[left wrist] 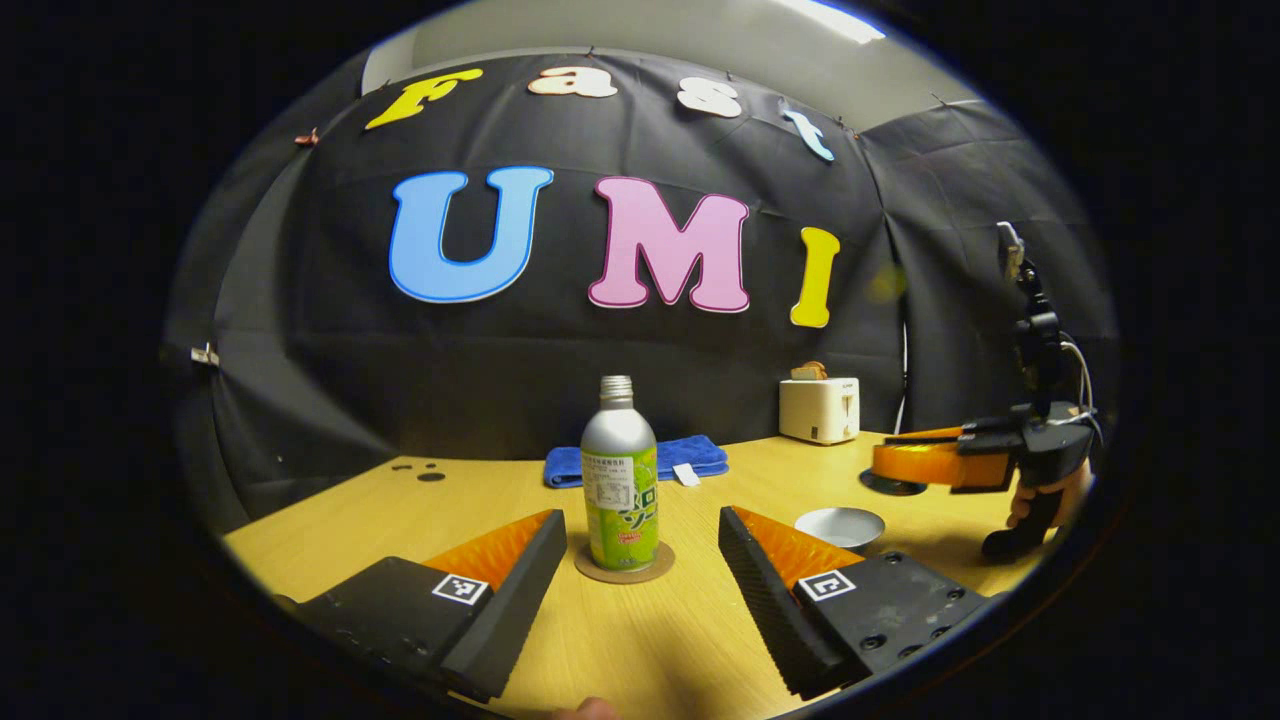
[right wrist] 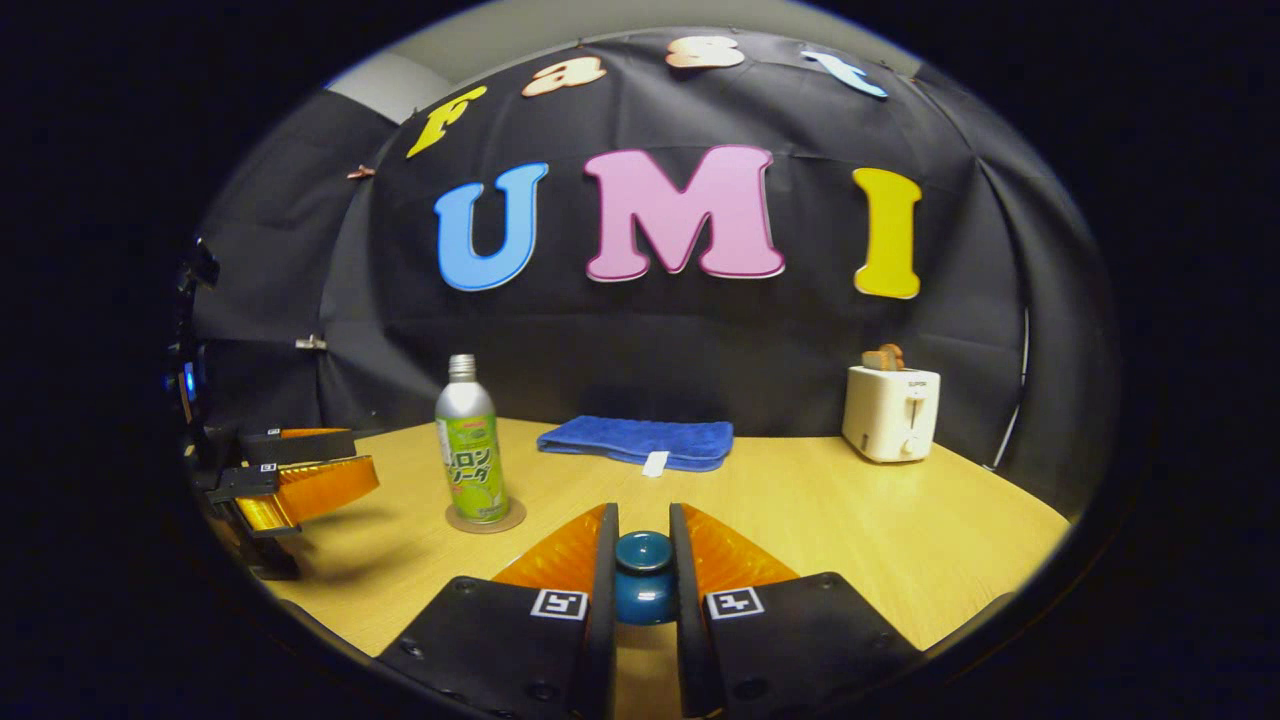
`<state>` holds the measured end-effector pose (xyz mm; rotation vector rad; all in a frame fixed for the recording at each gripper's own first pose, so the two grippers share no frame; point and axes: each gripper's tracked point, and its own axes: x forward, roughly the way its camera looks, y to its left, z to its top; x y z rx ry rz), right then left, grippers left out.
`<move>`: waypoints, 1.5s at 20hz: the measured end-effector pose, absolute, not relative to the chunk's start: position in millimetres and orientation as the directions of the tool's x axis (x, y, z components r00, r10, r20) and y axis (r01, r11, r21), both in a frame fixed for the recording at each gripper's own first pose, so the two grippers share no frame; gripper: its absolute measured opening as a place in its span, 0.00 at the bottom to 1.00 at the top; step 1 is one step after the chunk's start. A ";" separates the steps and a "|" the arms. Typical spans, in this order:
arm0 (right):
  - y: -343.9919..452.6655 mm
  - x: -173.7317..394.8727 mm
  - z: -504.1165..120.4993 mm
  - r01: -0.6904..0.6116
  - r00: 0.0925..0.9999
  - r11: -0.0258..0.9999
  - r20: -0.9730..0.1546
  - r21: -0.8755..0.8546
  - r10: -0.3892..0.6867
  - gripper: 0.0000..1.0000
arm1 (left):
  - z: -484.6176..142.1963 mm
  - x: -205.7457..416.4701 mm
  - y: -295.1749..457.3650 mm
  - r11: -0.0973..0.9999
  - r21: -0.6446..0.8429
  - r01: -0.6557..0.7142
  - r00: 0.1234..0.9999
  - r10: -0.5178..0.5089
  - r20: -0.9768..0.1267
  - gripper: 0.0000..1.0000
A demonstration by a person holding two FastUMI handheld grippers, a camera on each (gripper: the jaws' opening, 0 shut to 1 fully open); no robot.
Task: Open the teacup lid with one hand, grasp the water bottle and pour water into the teacup with the other hand; after pouring, place the water bottle on the coaster and then close the teacup lid.
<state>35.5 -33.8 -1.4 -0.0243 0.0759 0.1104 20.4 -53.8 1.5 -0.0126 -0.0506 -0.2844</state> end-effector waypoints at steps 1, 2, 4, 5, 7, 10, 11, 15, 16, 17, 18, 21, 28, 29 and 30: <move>-23.3 37.4 -5.3 -0.131 0.987 0.991 -0.098 -0.018 0.129 0.28 | -1.5 19.6 -52.1 0.961 -0.009 0.276 0.960 -0.276 0.040 0.97; -17.4 41.8 -9.6 -0.140 0.984 0.990 -0.117 -0.020 0.137 0.28 | -0.1 18.5 -48.2 0.963 -0.007 0.270 0.962 -0.269 0.047 0.96; -10.9 49.2 -16.4 -0.143 0.980 0.990 -0.141 -0.017 0.139 0.28 | 4.9 17.5 -44.9 0.965 0.000 0.263 0.963 -0.262 0.067 0.96; -7.1 50.9 -20.7 -0.148 0.977 0.989 -0.154 -0.005 0.145 0.28 | 5.2 16.2 -41.0 0.966 0.005 0.257 0.965 -0.256 0.062 0.96; -2.5 54.8 -29.7 -0.148 0.974 0.989 -0.175 -0.009 0.144 0.29 | -2.4 17.8 -35.5 0.970 0.001 0.242 0.970 -0.241 0.042 0.96; -3.0 56.2 -30.0 -0.131 0.974 0.991 -0.188 -0.030 0.123 0.23 | -4.3 26.3 -29.0 0.978 0.001 0.211 0.977 -0.211 0.020 0.96; -4.7 57.2 -31.4 -0.122 0.974 0.992 -0.198 -0.035 0.112 0.28 | -4.1 26.1 -29.1 0.977 -0.003 0.213 0.977 -0.213 0.017 0.96; -7.2 57.1 -33.4 -0.104 0.973 0.994 -0.208 -0.028 0.096 0.31 | -4.6 23.7 -29.0 0.976 0.000 0.217 0.976 -0.217 0.017 0.97; -7.5 55.8 -31.9 -0.104 0.974 0.994 -0.203 -0.028 0.096 0.26 | -5.1 23.8 -28.7 0.977 -0.001 0.215 0.977 -0.214 0.017 0.97; -7.6 57.0 -30.2 -0.102 0.976 0.994 -0.194 -0.031 0.094 0.35 | -4.7 24.2 -26.7 0.978 -0.001 0.209 0.978 -0.209 0.017 0.97; -8.6 54.1 -27.3 -0.097 0.980 0.995 -0.180 -0.037 0.089 0.36 | -4.8 24.5 -26.1 0.980 -0.001 0.201 0.980 -0.201 0.016 0.97; -10.6 45.7 -14.7 -0.077 0.992 0.996 -0.106 -0.053 0.071 0.47 | -4.4 24.8 -19.9 0.987 -0.003 0.160 0.987 -0.160 0.015 0.97; -35.4 31.0 -2.3 0.034 0.999 0.999 0.001 -0.003 -0.034 0.88 | -4.5 29.6 -23.6 0.998 -0.005 0.065 0.998 -0.065 0.011 0.97; -37.0 27.8 -1.1 0.042 0.999 0.999 0.001 -0.001 -0.042 0.97 | -4.6 30.1 -26.5 0.998 -0.006 0.062 0.998 -0.062 0.011 0.97; -37.0 27.4 -0.1 0.046 0.999 0.999 0.002 -0.001 -0.046 0.99 | -4.9 30.3 -28.3 0.998 -0.005 0.064 0.998 -0.064 0.011 0.97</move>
